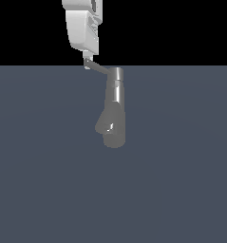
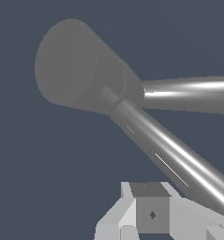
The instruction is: Turn on the faucet by rotating a designated handle.
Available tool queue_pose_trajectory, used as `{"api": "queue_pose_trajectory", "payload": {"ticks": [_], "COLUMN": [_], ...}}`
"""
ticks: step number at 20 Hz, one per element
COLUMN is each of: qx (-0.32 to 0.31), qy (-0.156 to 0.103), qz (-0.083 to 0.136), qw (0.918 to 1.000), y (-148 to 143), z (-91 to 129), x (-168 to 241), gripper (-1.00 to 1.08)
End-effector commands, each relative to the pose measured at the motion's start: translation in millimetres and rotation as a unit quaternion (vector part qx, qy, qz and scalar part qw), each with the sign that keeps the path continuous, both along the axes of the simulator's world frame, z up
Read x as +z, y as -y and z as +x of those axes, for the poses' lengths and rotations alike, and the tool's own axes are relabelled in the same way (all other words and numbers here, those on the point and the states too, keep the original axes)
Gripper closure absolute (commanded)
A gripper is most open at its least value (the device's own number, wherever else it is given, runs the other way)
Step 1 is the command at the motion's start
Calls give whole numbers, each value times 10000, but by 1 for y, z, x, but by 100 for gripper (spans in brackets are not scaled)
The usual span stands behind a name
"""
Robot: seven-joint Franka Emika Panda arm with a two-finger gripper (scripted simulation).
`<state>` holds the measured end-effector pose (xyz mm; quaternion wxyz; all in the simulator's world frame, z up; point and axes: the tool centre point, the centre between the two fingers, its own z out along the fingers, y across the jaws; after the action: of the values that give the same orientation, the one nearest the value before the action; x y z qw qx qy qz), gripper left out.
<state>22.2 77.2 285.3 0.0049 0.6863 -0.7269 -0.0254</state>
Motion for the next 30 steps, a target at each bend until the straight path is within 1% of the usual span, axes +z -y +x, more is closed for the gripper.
{"api": "queue_pose_trajectory", "payload": {"ticks": [1,16,18,30], "qx": [-11,35,63,42], "qy": [-45,-88,-61,-83], "qz": [-9,-4,3,-2], "qw": [10000,10000,10000,10000], "y": [7,36,30,109], "z": [-9,-51,-47,-55], "x": [1,16,16,16], "gripper": [108,108,108,108]}}
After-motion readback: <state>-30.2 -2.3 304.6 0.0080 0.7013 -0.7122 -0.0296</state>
